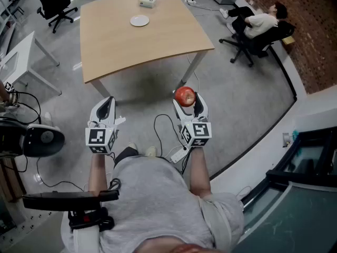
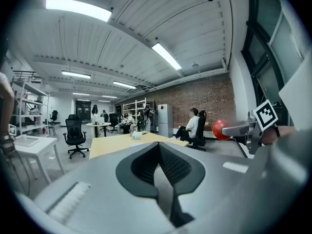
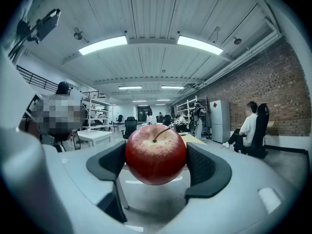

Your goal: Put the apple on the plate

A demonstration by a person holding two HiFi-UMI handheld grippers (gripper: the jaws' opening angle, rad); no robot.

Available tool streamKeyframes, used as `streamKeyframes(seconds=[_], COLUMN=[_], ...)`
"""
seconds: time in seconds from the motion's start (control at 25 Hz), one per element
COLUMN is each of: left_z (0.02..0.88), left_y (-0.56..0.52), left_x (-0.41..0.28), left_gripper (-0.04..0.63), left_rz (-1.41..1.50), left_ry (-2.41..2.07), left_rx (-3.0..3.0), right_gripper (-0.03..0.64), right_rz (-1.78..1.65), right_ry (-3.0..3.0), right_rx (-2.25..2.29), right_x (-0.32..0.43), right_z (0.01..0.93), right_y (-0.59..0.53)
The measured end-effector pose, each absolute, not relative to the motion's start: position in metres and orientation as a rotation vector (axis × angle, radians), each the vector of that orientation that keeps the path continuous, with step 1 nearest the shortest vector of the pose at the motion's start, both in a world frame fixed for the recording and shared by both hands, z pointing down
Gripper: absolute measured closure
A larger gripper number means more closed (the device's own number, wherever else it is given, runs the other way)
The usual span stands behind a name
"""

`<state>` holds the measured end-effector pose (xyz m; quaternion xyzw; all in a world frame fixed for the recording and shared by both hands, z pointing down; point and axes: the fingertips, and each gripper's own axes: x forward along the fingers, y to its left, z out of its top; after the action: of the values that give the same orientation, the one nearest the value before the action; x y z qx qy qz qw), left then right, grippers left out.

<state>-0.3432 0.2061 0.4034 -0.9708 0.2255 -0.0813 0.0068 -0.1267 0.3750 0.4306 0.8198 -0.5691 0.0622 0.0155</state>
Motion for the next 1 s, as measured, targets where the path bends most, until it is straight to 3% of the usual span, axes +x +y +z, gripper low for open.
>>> streamKeyframes(seconds=[1.0], left_z=[0.415], left_y=[0.224], left_x=[-0.284], left_gripper=[0.577], left_rz=[-0.296], left_ry=[0.607], left_rx=[-3.059], right_gripper=[0.225], right_rz=[0.253], right_ry=[-1.734], right_rx=[2.583], right_x=[-0.086], right_z=[0.445], right_y=[0.399])
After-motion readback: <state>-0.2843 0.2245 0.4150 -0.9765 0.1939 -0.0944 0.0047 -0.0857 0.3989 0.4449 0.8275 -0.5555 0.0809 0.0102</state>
